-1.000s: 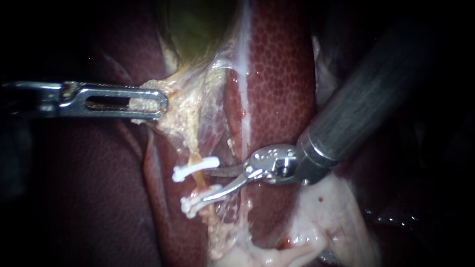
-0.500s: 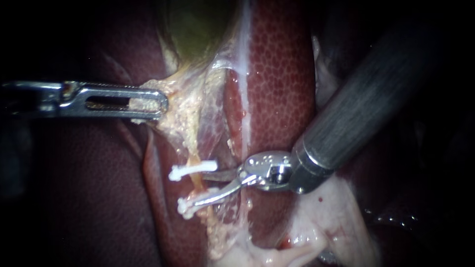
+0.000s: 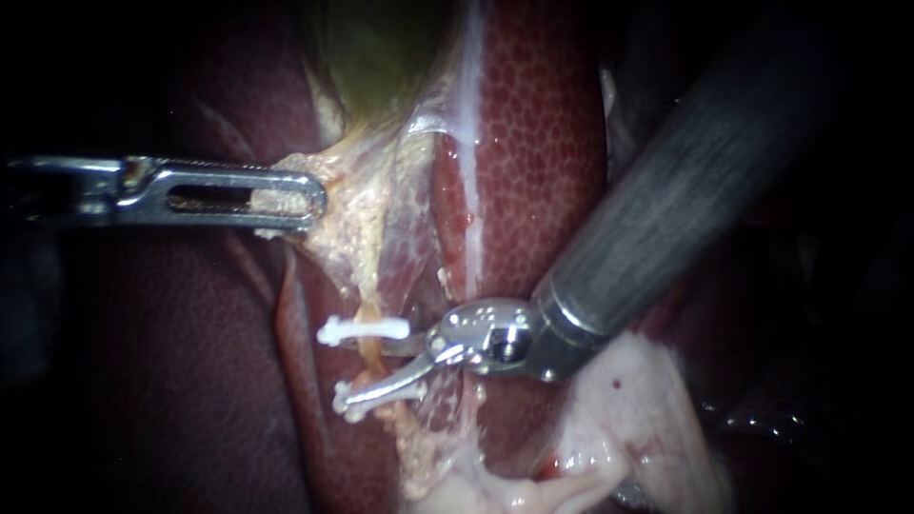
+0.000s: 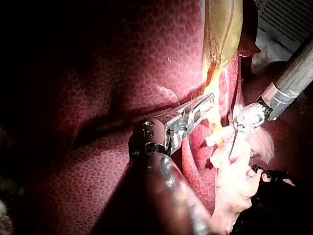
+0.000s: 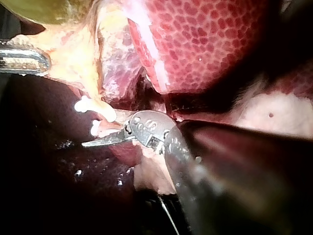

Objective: Go to the cutting position left tube

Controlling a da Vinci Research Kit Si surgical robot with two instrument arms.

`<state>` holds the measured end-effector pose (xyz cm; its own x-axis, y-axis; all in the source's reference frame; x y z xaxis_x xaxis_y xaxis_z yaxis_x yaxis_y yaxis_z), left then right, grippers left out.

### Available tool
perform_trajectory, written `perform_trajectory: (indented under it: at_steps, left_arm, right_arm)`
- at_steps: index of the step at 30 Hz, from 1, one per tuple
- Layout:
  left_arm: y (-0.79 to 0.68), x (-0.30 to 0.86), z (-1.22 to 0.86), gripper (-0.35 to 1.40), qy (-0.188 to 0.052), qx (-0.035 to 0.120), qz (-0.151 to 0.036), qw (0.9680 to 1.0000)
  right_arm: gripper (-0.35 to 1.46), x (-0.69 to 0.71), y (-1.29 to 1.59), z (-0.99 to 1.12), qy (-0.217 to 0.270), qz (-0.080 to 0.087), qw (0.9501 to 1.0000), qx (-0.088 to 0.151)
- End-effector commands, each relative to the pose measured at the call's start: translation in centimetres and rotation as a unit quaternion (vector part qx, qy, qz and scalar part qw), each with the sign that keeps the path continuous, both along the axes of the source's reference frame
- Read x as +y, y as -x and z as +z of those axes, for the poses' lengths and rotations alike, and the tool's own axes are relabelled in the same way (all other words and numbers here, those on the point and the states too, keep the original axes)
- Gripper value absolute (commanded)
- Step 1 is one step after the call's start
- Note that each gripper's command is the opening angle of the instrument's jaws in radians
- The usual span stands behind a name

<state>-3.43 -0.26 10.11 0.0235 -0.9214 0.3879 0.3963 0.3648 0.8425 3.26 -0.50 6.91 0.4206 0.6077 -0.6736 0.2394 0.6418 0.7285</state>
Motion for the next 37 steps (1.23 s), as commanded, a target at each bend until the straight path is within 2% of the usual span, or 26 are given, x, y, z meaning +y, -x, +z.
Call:
perform_trajectory:
  at_steps: [1,10,37]
  left_arm:
    - [0.0,0.0,0.0,-0.35,0.0,0.0,0.0,1.0]
    - [0.02,0.0,0.01,-0.35,0.0,0.001,-0.001,1.0]
    - [0.01,0.0,0.01,-0.35,0.0,0.001,-0.001,1.0]
  right_arm:
    - [1.1,-0.01,-0.04,0.01,0.001,-0.002,1.0,0.0]
    - [1.08,-0.01,-0.24,0.06,0.001,0.001,1.0,0.004]
    - [1.08,0.01,-0.24,0.15,0.001,0.003,1.0,0.006]
